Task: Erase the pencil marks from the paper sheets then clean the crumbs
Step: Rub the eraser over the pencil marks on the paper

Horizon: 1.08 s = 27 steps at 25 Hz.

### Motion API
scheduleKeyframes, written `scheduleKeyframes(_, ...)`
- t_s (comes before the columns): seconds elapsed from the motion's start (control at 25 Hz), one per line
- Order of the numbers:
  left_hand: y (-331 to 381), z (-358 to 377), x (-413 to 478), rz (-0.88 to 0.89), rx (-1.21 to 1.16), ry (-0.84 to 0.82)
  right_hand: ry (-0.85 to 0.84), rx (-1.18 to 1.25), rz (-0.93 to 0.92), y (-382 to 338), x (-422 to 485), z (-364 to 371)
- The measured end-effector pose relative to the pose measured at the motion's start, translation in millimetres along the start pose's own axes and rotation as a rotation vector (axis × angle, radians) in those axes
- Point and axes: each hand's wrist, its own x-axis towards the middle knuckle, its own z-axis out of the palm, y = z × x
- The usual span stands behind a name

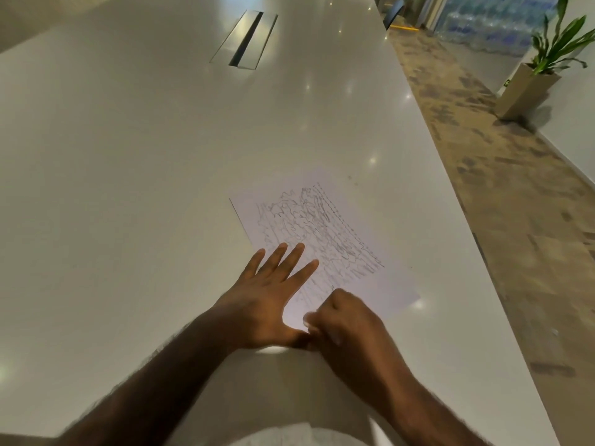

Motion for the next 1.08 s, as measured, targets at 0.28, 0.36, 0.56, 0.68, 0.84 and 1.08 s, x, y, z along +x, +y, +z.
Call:
scheduleKeyframes(0.28,-0.9,0.4,-0.1,0.01,-0.027,0.012,-0.037,0.028,0.019,6.4,9.3,-8.1)
scheduleKeyframes(0.36,-0.4,0.7,-1.1,0.011,-0.028,0.015,-0.058,0.039,0.0,5.5,11.0,-9.5)
scheduleKeyframes(0.56,-0.8,0.0,-1.8,0.028,-0.054,0.037,-0.058,0.012,0.011,8.6,19.1,-4.9)
scheduleKeyframes(0.68,-0.4,0.1,-2.4,0.031,-0.055,0.048,-0.091,0.059,-0.027,9.7,20.6,-4.1)
scheduleKeyframes(0.84,0.2,-0.8,-2.3,0.021,-0.053,0.046,-0.083,0.103,-0.018,12.7,18.6,-4.8)
scheduleKeyframes(1.08,4.8,-6.8,-4.3,-0.004,-0.048,0.007,-0.105,0.039,-0.018,10.4,15.2,-7.7)
